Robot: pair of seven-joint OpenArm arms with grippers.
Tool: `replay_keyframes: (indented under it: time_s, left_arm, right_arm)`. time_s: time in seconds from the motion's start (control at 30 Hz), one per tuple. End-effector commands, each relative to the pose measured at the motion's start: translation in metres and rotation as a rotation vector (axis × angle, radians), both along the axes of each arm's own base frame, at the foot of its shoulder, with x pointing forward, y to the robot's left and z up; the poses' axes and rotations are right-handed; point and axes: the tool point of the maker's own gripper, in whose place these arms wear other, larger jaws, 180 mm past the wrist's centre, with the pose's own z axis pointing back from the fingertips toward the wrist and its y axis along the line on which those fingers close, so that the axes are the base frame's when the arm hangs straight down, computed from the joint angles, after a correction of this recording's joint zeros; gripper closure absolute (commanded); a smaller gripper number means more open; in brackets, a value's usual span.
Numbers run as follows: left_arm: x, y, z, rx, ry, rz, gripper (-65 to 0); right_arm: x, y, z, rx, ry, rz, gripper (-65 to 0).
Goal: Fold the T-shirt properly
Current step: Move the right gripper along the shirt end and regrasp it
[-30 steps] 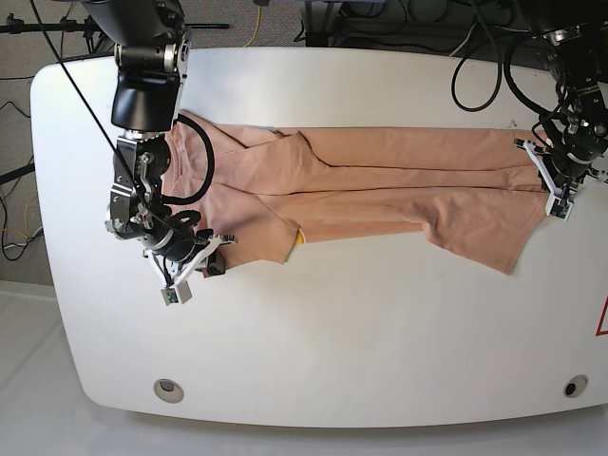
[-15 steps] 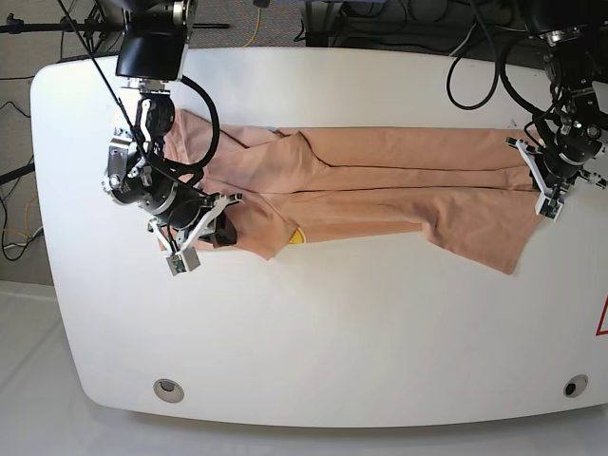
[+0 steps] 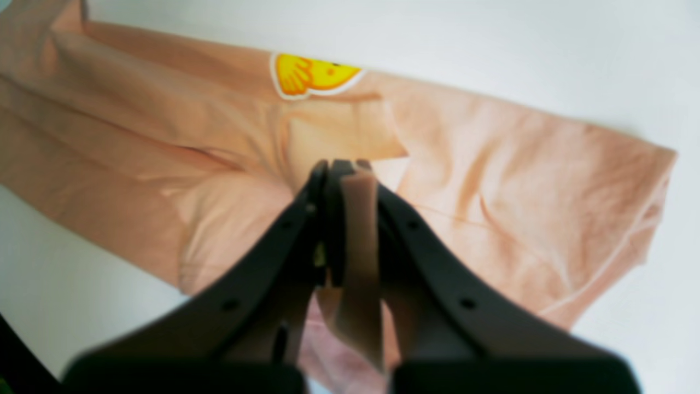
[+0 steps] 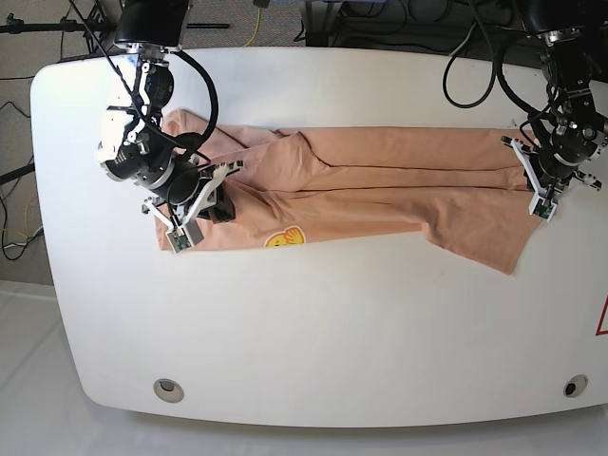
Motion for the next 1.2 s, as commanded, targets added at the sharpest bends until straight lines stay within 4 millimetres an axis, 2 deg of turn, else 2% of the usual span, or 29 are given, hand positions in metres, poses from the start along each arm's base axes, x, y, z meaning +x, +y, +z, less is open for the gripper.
replay_keyframes:
  time_s: [0.0, 0.37, 0.6, 0.8, 0.87, 0.93, 1.03, 1.1, 1.17]
  left_arm:
    - [0.008, 0.004, 0.012, 0.013, -0.041, -0.007, 0.0]
    - [0.006, 0.004, 0.011, 0.013, -0.035, -0.006, 0.0]
    - [0.005, 0.005, 0.01, 0.013, -0.033, -0.004, 0.0]
    - [0.005, 0.005, 0.01, 0.014, -0.033, -0.003, 0.0]
    - [0.005, 0.005, 0.01, 0.014, -0.033, -0.003, 0.0]
    - [0.005, 0.006, 0.011, 0.015, -0.034, -0.002, 0.0]
    - [0.005, 0.008, 0.012, 0.02, -0.035, -0.001, 0.0]
    - [0.006, 0.008, 0.013, 0.022, -0.036, -0.002, 0.0]
    - [0.006, 0.009, 0.013, 0.023, -0.038, 0.0, 0.0]
  right_arm:
    - [-0.001, 0.001, 0.015, -0.002, -0.046, 0.013, 0.0]
    - [-0.025, -0.003, -0.015, -0.016, 0.048, 0.006, 0.0]
    - [-0.031, -0.014, -0.039, -0.066, 0.117, -0.012, 0.0]
    - [-0.033, -0.019, -0.051, -0.099, 0.151, -0.02, -0.8]
    - [-0.033, -0.019, -0.051, -0.099, 0.152, -0.02, -6.8]
    - [-0.033, -0.019, -0.05, -0.1, 0.148, -0.02, -16.2]
    - [-0.033, -0.02, -0.049, -0.099, 0.146, -0.022, -37.9]
    - [-0.034, -0.02, -0.05, -0.1, 0.148, -0.022, -46.5]
    - [-0.034, -0.02, -0.05, -0.1, 0.148, -0.022, -46.6]
